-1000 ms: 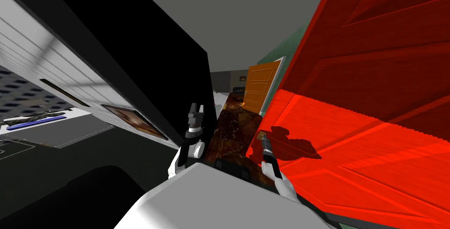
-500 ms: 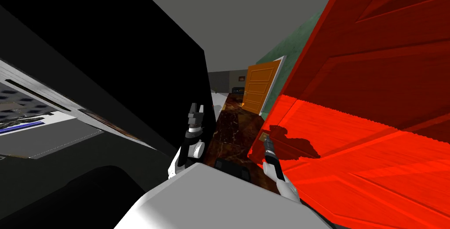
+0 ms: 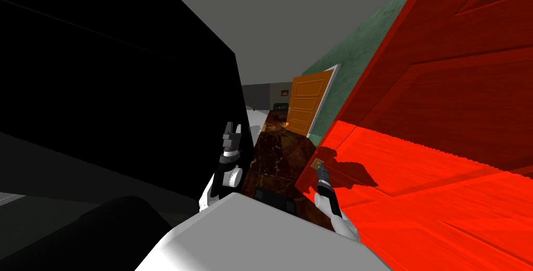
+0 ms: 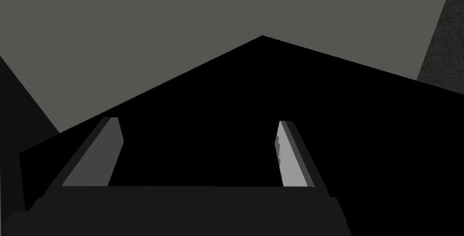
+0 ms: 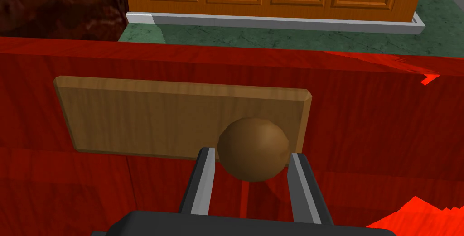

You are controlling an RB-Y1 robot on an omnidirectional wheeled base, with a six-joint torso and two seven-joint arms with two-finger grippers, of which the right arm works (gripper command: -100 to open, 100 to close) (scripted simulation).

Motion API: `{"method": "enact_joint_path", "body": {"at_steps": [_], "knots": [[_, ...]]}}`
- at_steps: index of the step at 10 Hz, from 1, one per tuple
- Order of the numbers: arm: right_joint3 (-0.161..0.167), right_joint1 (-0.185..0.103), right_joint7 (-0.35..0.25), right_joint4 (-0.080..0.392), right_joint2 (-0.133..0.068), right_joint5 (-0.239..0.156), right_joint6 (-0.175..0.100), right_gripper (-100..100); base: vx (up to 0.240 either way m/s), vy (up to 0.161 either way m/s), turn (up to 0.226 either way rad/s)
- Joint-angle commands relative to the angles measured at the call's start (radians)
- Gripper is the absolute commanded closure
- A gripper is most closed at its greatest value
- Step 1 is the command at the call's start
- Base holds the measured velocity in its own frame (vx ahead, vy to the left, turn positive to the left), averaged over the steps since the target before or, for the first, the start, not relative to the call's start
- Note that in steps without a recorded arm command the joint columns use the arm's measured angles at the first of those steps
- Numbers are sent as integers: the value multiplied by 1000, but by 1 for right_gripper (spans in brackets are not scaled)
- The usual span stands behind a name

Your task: Push the door open

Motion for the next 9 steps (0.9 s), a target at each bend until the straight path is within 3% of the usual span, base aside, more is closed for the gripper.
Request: {"method": "enact_joint_path", "body": {"at_steps": [1, 6, 9], "knots": [[-23, -4, 11, 4, -8, -12, -3, 100, 204, 81, -69], [-44, -2, 21, 13, -12, -25, -1, 100, 140, 39, -48], [-73, -1, 31, 20, -21, -44, -8, 100, 155, -3, -34]]}}
